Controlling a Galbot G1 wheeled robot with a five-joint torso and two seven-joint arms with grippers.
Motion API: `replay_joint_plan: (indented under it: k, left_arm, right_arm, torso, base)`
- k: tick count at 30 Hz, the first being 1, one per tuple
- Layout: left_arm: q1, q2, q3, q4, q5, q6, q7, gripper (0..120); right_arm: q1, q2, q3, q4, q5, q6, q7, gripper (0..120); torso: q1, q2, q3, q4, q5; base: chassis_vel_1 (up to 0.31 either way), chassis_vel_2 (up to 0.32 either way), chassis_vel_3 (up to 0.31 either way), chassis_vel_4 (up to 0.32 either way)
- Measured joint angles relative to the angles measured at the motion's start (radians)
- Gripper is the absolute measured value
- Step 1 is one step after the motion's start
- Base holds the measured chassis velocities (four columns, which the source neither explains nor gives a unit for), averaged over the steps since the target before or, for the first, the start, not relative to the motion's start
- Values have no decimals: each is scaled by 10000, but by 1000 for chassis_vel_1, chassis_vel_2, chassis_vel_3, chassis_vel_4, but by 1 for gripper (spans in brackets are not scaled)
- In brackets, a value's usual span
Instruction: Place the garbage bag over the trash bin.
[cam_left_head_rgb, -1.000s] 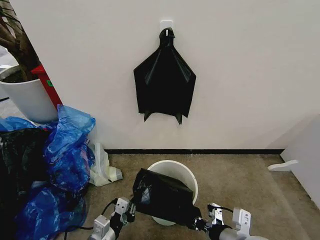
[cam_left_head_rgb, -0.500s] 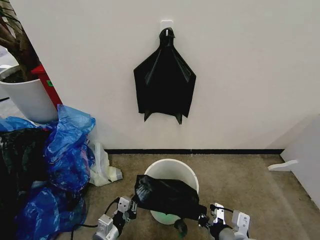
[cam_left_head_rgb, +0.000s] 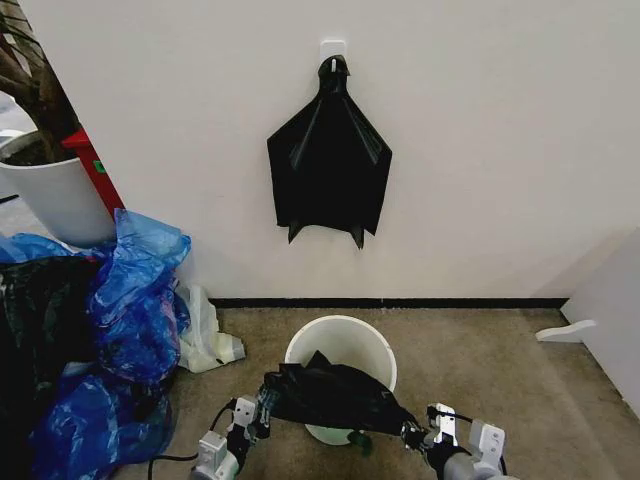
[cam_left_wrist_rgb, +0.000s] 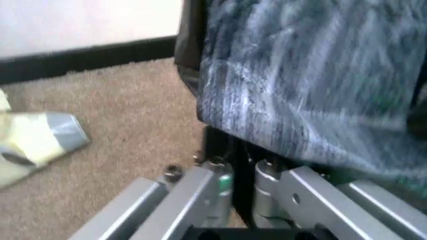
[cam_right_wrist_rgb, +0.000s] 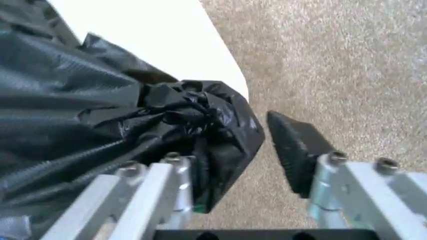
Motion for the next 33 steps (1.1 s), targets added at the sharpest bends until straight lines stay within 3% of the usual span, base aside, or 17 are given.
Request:
replay_joint_plan:
  k: [11,15,16,22,24,28,33]
  left_arm:
    - [753,585,-306,-843,1231,-421,-178,45]
    - [977,793,-433,-991,1535,-627,-230,58]
    - [1112,869,-449,-1054,1707,-740,-229,66]
    - [1542,981,-517,-1303,2418,-1113,-30,82]
    - [1871,1015,-593,-1488,2684,-1332,209,94]
    - [2060,1063,-680,-1582,2611,-1560,334,100]
    - [2128,997,-860,-1728,1661,-1609,464,100]
  right_arm:
    - [-573,-151,52,1371,256,-127,1328,72]
    - [-770,-192,69,1876,374,-536,1772,88]
    - [-850,-195,91,2062,431,-857,1992,94]
    - [-1085,-188,76,2450,28,-1319,2134,100]
    - [-1138,-245,-3,2599,-402,-1430,2121,100]
    - [-1090,-345,64,2667,-675,-1501,1941,100]
    - [-776,-409,286,2671,-15,-1522,1980,100]
  torso:
    - [0,0,0,1,0]
    - [0,0,0,1,-1]
    - [0,0,0,1,-1]
    - [0,0,0,1,-2]
    - [0,0,-1,2,0]
    - [0,0,-1,1,0]
    - [-1,0,-1,3,1]
  base:
    - [0,0,0,0]
    - [0,0,0,0]
    - [0,0,0,0]
    - [0,0,0,0]
    - [0,0,0,0]
    - [0,0,0,0]
    - [0,0,0,0]
